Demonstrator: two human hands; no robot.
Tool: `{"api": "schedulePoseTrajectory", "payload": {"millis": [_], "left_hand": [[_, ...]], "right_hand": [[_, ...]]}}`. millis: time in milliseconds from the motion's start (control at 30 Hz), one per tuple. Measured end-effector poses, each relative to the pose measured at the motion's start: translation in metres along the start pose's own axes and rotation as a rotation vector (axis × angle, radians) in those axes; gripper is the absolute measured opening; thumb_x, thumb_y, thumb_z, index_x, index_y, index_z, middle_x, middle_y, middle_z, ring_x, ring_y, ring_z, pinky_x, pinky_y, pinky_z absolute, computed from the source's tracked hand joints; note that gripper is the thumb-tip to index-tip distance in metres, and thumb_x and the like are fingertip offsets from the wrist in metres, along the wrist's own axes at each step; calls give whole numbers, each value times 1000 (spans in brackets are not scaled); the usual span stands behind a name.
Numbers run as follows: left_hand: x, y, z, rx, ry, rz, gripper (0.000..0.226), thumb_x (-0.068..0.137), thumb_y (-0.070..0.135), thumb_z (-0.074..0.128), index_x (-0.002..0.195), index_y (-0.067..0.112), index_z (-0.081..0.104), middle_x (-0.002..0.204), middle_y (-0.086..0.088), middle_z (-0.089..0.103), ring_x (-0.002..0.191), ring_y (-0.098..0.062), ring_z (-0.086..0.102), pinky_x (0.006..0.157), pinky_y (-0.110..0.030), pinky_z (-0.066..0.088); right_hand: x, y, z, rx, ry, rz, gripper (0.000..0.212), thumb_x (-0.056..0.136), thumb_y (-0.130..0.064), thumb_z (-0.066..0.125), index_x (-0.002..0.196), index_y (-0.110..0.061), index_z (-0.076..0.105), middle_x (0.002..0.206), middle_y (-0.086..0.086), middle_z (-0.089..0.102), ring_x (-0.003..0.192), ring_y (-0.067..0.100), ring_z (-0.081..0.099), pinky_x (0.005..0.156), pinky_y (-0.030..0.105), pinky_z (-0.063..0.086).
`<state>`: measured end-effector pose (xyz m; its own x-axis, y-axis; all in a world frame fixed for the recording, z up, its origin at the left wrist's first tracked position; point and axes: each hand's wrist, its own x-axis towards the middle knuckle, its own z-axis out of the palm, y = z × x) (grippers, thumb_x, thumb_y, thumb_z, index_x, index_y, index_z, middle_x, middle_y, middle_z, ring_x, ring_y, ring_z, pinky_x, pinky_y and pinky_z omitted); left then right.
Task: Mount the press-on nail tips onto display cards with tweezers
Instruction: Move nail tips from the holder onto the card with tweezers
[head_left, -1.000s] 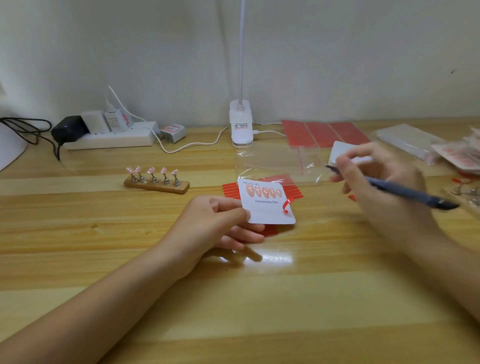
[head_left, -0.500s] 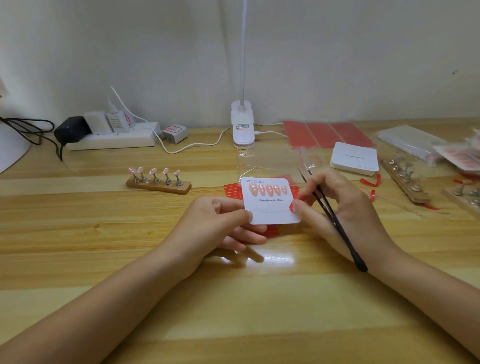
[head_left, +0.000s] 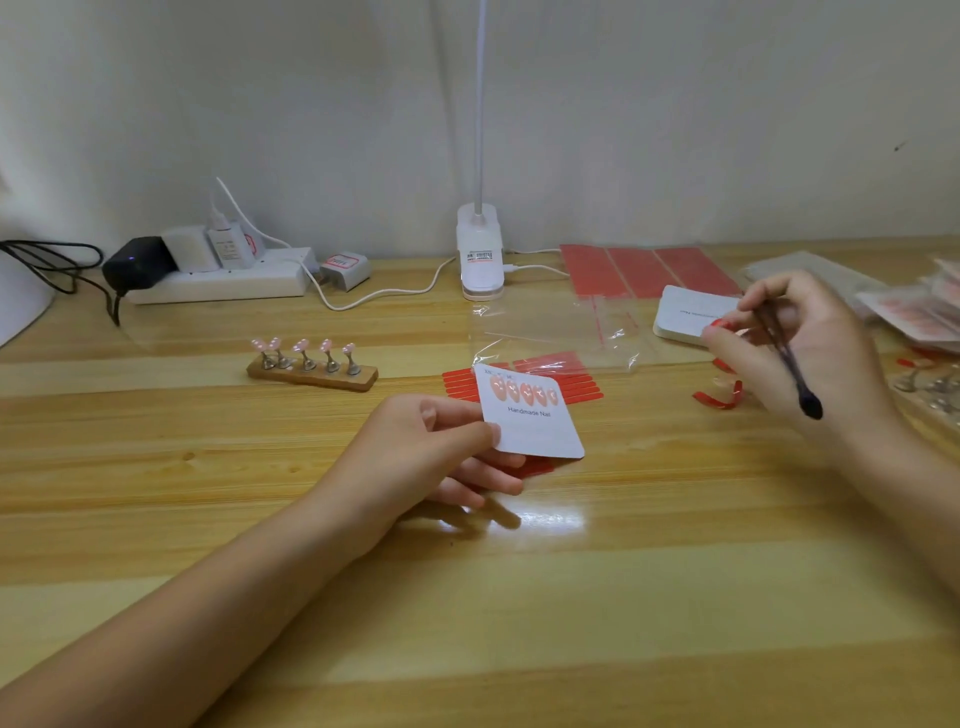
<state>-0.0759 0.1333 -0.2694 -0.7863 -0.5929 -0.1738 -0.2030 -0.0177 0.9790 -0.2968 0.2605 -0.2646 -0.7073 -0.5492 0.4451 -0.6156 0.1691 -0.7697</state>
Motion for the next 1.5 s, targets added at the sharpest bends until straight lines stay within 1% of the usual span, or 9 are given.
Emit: {"api": "schedulePoseTrajectory", "payload": {"millis": [133,233,367,600,667,833,1000,1200,1500], "left_hand": [[-3,3,1,119,16,66,26,89,7,53,92,31,63,78,0,74,60,-19,70,48,-28,55],[-1,2,0,184,32,90,25,90,8,54,94,32,59,72,-4,73,45,-15,63,38,-18,45],[1,1,-5,241,62,99,26,89,11,58,85,37,56,63,-6,71,34,-13,53,36,-16,40],[6,9,-28,481,147,224,22,85,20,64,105,27,57,53,3,66,33,-7,43,36,-14,35],[11,15,-45,582,274,356,17,82,16,65,94,27,60,52,8,62,41,-2,45,44,-11,37],[19,16,-98,768,650,503,50,75,2,65,118,20,47,107,3,53,87,-2,47,72,-6,33],[26,-12,-140,768,439,164,92,77,7,69,144,31,11,148,-3,32,134,-19,29,99,-27,24],[29,-23,-156,797,491,79,84,75,23,75,143,31,25,137,-13,47,128,-26,40,100,-32,28],[23,-6,-144,626,518,251,42,68,17,78,103,28,59,89,13,61,90,-4,58,79,-18,38]], "right_hand": [[7,5,-12,-121,-59,23,17,84,-8,64,91,-12,50,77,0,62,73,12,56,60,7,38],[13,9,-19,-185,-70,50,18,83,-10,66,92,-12,50,81,2,63,74,12,54,56,1,33],[15,7,-23,-221,-8,1,13,86,-12,62,90,-14,49,73,-1,59,65,1,49,52,0,32],[6,-8,-15,-85,-22,-149,13,92,-23,56,90,-12,50,79,0,65,64,-12,59,56,2,42],[1,-10,-8,-72,-74,-163,11,89,-19,59,88,-11,51,79,9,65,72,6,65,66,20,52],[-17,-11,11,-129,-297,-298,18,79,-14,69,79,-20,53,76,-4,62,71,2,60,61,7,45],[-32,-10,27,-204,-491,-403,34,71,-58,56,87,-28,51,90,-2,70,84,17,64,77,32,49],[-39,-5,37,-243,-539,-472,26,71,-65,50,84,-46,38,97,-10,68,89,10,54,85,19,37],[-43,-8,32,-139,-539,-616,30,75,-44,69,91,-43,43,95,-18,67,87,3,58,82,23,43]]}}
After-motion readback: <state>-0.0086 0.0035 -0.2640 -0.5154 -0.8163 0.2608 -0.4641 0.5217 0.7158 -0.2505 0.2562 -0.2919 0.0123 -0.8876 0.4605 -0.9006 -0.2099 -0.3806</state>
